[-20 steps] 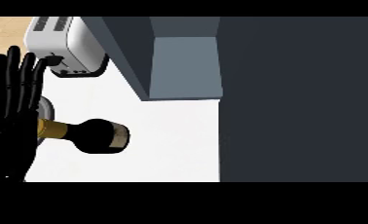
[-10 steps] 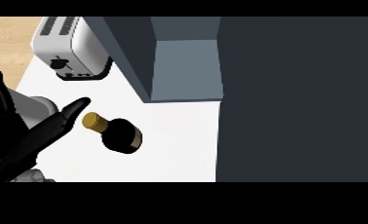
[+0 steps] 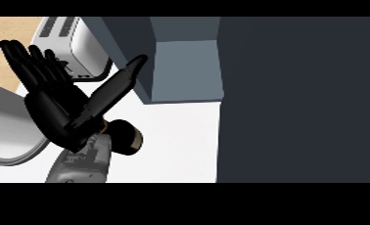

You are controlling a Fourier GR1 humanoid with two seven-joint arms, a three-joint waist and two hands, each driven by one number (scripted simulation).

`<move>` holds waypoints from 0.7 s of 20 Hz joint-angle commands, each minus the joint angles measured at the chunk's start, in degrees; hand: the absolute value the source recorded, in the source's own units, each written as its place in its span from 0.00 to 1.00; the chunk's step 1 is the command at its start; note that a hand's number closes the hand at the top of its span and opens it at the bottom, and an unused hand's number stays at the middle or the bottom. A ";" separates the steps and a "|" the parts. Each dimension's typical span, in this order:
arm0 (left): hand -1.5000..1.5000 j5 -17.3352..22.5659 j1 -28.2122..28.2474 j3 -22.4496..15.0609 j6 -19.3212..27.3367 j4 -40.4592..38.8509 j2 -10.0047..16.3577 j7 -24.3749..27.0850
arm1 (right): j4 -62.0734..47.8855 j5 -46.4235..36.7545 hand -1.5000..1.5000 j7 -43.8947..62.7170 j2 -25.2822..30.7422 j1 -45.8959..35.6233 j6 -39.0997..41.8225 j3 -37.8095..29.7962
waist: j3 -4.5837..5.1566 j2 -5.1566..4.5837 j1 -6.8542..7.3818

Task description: Pick up the wine, place it into the cabinet and close the cabinet

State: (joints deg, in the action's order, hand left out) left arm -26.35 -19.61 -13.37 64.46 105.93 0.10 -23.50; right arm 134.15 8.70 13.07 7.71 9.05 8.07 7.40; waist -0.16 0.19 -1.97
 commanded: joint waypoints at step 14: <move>0.00 -32.12 -18.07 1.11 5.72 -7.26 -0.09 -37.27 | 11.21 -2.02 0.00 14.50 -0.43 -2.98 -6.15 1.53 | 0.02 0.75 2.31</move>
State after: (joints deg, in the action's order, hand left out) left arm -51.65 -36.52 -13.78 69.80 96.37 0.06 -52.53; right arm 140.30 6.80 24.04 7.18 5.65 3.34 9.38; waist -0.14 0.66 -0.10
